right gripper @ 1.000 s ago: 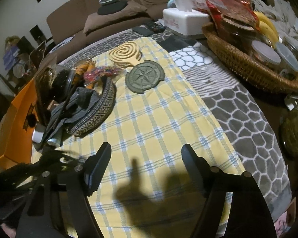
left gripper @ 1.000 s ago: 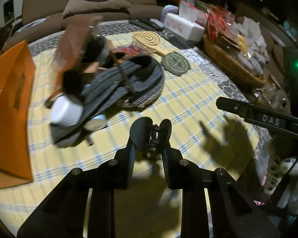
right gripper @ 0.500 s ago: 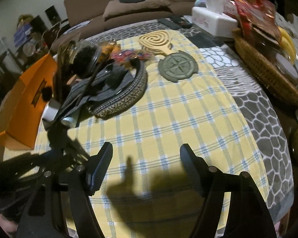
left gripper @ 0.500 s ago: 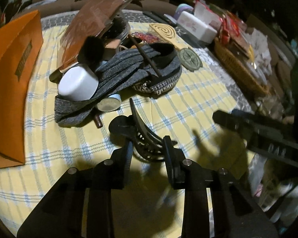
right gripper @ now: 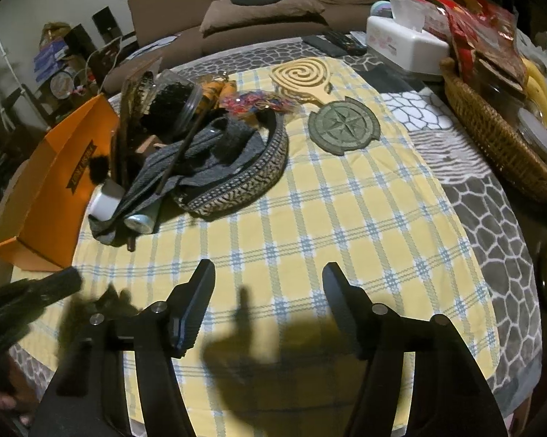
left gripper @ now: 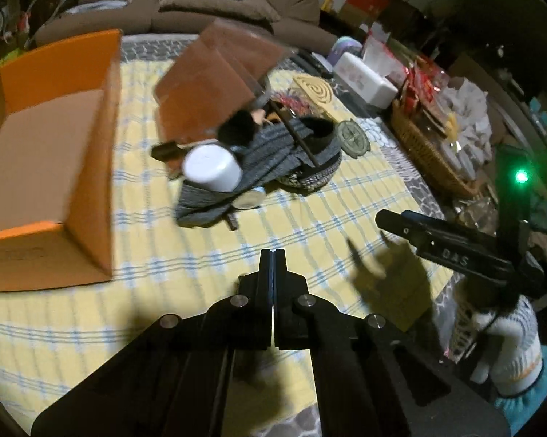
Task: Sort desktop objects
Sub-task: 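Close the left tool on the black claw clip and lift it, then carry the clip toward the cardboard box with left tool while right tool grasps black makeup brush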
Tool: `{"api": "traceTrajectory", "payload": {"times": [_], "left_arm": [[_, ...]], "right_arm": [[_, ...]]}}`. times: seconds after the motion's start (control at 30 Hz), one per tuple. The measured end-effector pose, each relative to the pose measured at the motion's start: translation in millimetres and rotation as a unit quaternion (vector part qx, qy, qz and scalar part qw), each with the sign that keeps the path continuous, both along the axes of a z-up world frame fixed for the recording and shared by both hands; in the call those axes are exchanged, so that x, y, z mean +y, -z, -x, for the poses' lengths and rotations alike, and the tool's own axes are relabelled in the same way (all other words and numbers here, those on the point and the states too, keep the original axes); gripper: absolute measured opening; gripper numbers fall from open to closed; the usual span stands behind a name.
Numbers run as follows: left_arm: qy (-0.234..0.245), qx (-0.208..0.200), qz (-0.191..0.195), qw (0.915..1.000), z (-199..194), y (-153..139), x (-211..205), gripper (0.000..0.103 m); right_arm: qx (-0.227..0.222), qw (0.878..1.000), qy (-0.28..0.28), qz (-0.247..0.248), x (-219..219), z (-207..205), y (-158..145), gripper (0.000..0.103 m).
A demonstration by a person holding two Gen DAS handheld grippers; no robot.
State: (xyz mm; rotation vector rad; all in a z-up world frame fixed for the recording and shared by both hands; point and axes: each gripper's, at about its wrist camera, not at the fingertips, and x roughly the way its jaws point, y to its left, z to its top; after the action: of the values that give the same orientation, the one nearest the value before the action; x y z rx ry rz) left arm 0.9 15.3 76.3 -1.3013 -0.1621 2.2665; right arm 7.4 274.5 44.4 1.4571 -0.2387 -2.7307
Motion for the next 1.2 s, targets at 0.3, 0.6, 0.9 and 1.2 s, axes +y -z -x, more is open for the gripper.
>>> {"api": "traceTrajectory", "payload": {"times": [0.3, 0.6, 0.9, 1.2], "left_arm": [[0.020, 0.000, 0.031, 0.9993, -10, 20, -11, 0.068], [0.063, 0.016, 0.088, 0.9940, -20, 46, 22, 0.054], [0.042, -0.002, 0.057, 0.9974, -16, 41, 1, 0.020], [0.018, 0.046, 0.020, 0.9986, -11, -37, -46, 0.020]], "right_arm": [[-0.005, 1.000, -0.009, -0.011, -15, 3, 1, 0.061], [-0.012, 1.000, -0.012, -0.013, -21, 6, 3, 0.061], [0.010, 0.999, -0.041, -0.027, -48, 11, -8, 0.061], [0.041, 0.994, -0.084, -0.047, -90, 24, -19, 0.061]]}}
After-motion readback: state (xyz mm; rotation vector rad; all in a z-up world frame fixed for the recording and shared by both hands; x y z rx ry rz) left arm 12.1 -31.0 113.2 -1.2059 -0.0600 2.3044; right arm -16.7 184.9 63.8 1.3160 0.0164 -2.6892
